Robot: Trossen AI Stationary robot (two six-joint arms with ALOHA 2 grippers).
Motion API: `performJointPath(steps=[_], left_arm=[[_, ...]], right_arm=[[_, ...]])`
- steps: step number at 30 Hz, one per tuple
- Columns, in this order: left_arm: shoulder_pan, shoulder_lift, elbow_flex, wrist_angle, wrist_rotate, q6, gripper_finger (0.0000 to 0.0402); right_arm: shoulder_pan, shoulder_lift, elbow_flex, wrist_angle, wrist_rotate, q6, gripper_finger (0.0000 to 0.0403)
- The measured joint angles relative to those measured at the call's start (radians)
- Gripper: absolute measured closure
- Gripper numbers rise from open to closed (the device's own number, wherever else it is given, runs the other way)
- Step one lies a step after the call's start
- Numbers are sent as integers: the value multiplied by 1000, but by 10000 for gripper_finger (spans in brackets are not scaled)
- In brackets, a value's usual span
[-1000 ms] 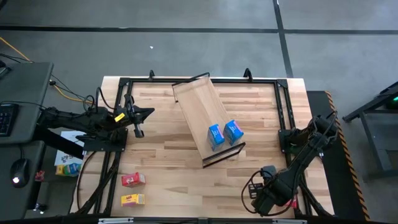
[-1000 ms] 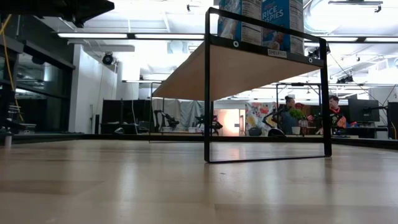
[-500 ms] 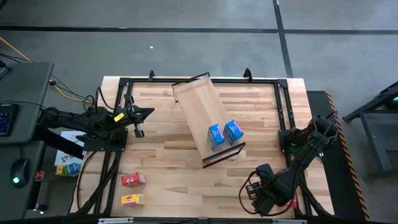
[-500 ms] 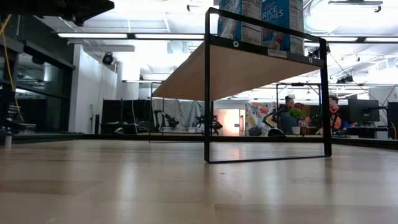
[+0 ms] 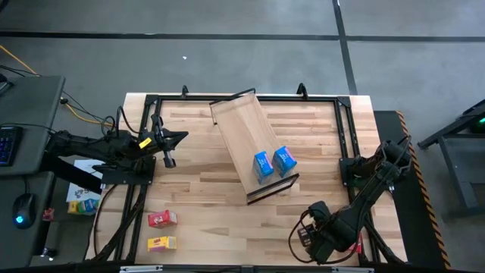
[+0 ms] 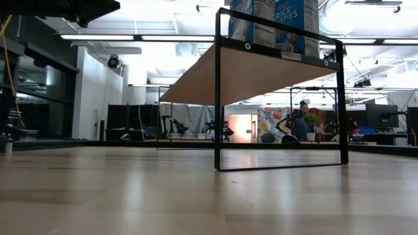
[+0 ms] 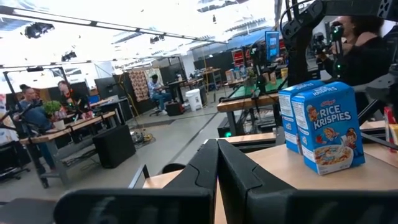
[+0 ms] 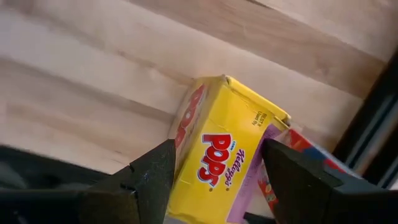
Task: Stack cereal on shelf
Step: Put the right yellow cereal box on the shelf
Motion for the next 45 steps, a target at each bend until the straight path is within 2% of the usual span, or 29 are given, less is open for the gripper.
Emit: performJointPath(steps=[9, 15, 39, 45], left_arm=[[0, 0, 0, 0, 0, 3, 401], [0, 0, 0, 0, 0, 28, 401], [0, 0, 0, 8, 0, 28, 401], [0, 0, 0, 9, 0, 29, 401]], right_arm=[[0, 0, 0, -13, -8, -64, 166], [0, 3, 34, -28, 21, -39, 166], [0, 2, 41, 3, 14, -66, 166], [0, 1, 41, -2, 19, -61, 146]])
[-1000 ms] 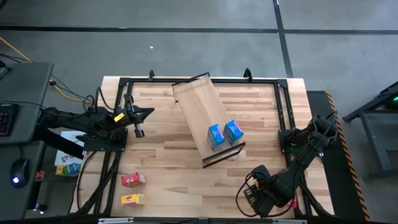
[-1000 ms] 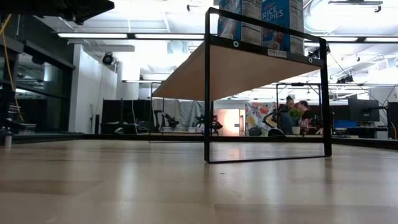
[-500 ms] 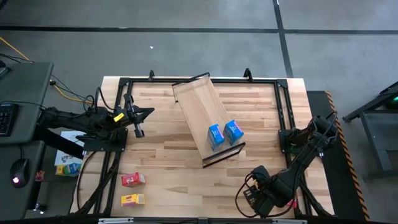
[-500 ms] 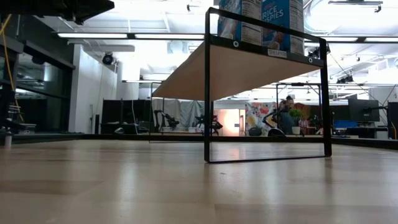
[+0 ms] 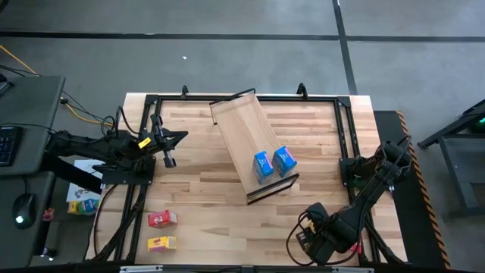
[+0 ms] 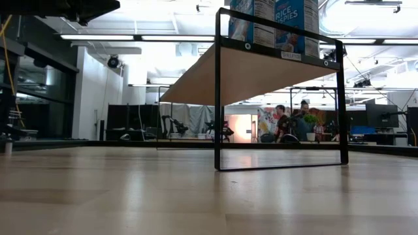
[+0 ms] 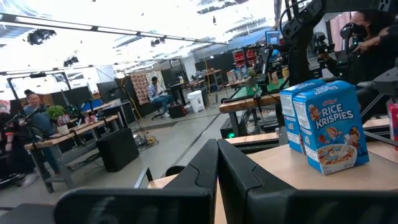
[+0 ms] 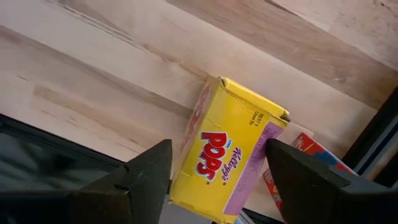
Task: Stack cereal on shelf
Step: Put the right yellow cereal box on the shelf
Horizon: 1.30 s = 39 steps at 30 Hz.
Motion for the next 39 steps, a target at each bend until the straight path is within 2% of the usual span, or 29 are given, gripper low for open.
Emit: performJointPath(steps=[6, 19, 36, 39], left_arm=[[0, 0, 0, 7, 0, 28, 401], [0, 0, 0, 6, 0, 9, 401], [0, 0, 0, 5, 1, 6, 401], [0, 0, 0, 5, 0, 6, 401]], right_arm=[[-1, -1, 0, -47, -32, -4, 113], [-1, -2, 0, -51, -65, 6, 111], [23, 14, 0, 5, -20, 188, 111], [27, 36, 0, 42, -41, 189, 111]])
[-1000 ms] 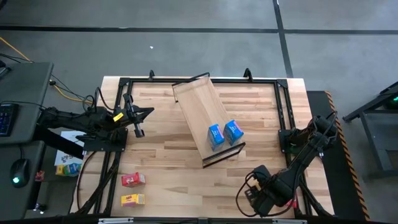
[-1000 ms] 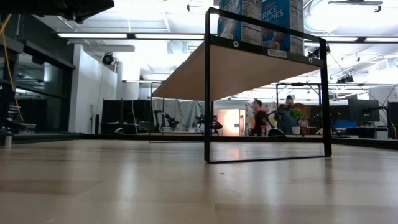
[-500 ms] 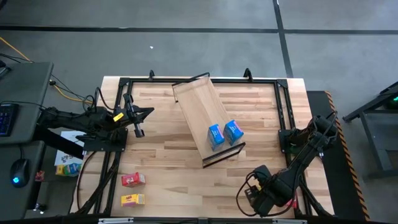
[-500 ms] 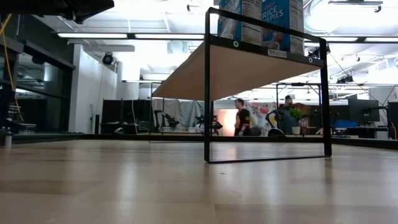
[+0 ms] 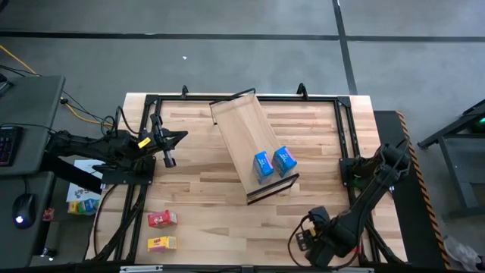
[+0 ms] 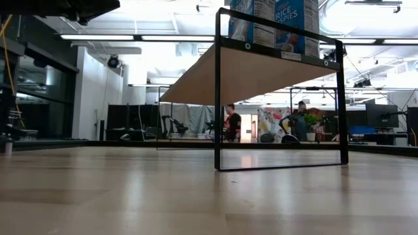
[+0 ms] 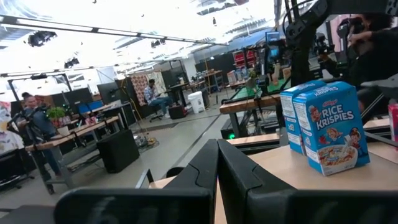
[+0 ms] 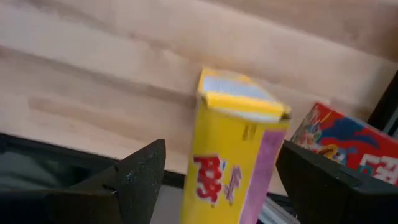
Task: Stack cereal on shelf
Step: Put the right yellow cereal box on the shelf
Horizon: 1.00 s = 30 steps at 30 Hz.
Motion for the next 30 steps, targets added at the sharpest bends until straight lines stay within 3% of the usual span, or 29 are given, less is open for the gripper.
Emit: performJointPath(steps=[13, 30], left_arm=[[0, 0, 0, 1, 0, -6, 401], [0, 0, 0, 10, 0, -4, 401]], right_arm=[[5, 55, 0, -17, -51, 21, 125], [5, 49, 0, 29, -51, -100, 294]])
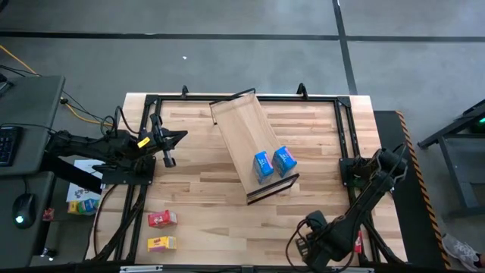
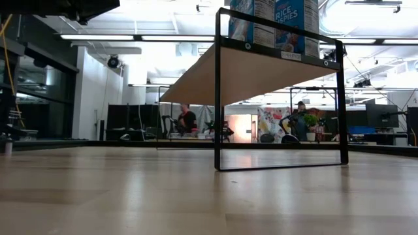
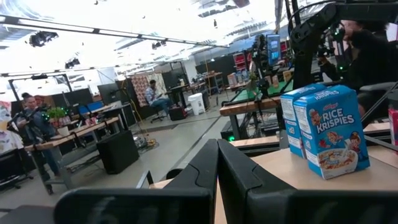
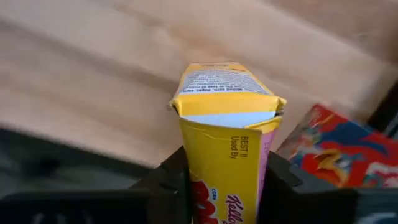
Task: Stack cereal on shelf
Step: Put the right yellow cereal box on the shelf
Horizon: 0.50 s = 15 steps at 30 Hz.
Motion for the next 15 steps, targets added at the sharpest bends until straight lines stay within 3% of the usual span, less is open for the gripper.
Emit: performJointPath(steps=[4, 8, 12, 15], left_arm=[[0, 0, 0, 0, 0, 22, 401], [0, 0, 0, 21, 0, 22, 401], [0, 0, 0, 30, 0, 22, 401], [0, 0, 0, 31, 0, 23, 401]], right_arm=[[0, -50, 0, 87, 53, -86, 304], [-17, -124, 0, 273, 298, -276, 301], [-66, -219, 1, 621, 551, -727, 300], [-119, -275, 1, 895, 572, -1183, 300]])
